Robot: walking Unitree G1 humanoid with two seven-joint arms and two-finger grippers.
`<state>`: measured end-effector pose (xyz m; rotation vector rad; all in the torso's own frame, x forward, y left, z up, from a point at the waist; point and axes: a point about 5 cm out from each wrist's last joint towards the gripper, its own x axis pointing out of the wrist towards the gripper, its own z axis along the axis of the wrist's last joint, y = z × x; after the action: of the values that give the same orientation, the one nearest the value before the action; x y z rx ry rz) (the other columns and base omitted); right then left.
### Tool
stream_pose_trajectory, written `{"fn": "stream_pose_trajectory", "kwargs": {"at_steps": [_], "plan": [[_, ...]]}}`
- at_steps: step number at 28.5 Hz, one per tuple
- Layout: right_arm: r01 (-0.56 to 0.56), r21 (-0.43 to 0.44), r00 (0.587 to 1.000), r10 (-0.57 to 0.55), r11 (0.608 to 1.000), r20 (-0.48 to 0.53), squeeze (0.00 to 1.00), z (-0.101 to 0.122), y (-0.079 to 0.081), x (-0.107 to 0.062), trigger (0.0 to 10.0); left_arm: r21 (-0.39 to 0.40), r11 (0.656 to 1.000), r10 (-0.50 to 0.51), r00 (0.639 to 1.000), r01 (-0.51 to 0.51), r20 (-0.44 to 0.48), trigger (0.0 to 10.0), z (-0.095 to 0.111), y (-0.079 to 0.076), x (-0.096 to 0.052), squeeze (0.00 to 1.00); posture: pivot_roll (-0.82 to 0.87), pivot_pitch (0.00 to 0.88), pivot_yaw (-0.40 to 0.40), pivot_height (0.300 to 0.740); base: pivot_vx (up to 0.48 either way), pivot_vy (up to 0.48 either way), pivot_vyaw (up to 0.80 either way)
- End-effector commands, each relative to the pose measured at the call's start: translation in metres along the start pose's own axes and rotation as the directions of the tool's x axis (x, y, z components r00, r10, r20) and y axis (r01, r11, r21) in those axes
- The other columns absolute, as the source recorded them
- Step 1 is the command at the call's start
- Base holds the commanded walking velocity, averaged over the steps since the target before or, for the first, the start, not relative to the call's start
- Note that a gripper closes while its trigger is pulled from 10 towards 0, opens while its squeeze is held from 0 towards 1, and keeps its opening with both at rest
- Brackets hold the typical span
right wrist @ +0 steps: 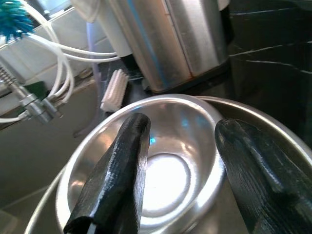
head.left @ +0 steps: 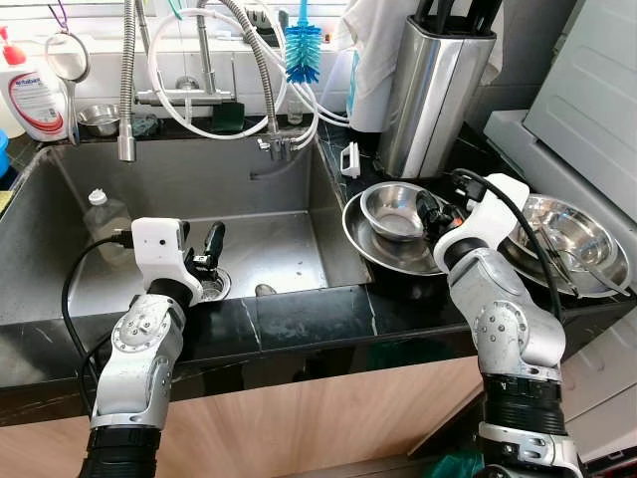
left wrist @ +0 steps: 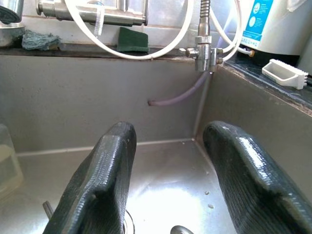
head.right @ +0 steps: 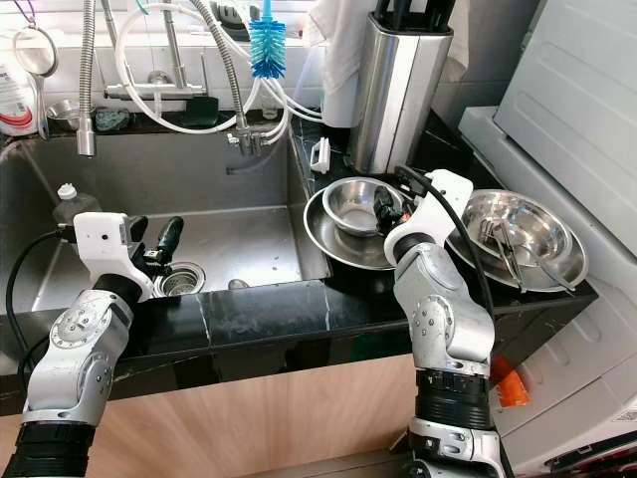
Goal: Kitchen organization
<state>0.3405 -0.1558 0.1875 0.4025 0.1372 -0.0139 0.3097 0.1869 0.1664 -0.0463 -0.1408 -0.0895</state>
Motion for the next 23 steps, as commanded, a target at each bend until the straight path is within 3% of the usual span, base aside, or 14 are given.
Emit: {"fn": "stream_pose_trajectory", "kwargs": {"at_steps": [1, 23], "plan": [[0.021, 0.009, 1.000, -0.021, 1.000, 0.018, 0.00, 0.0077, -0.0030, 0.0004, 10.0, -0.001, 1.000, -0.008, 1.000, 0.008, 0.015, 10.0, 0.0042, -0.0013, -0.0021, 0.00, 0.06, 0.000, -0.044, 0.740, 0.000, 0.000, 0.00], [0.040, 0.058, 0.998, -0.037, 0.998, -0.041, 0.00, 0.0045, -0.0051, 0.0032, 10.0, -0.003, 1.000, -0.002, 1.000, 0.002, 0.017, 10.0, 0.0044, -0.0008, -0.0017, 0.00, 0.06, 0.009, -0.049, 0.740, 0.000, 0.000, 0.00]]}}
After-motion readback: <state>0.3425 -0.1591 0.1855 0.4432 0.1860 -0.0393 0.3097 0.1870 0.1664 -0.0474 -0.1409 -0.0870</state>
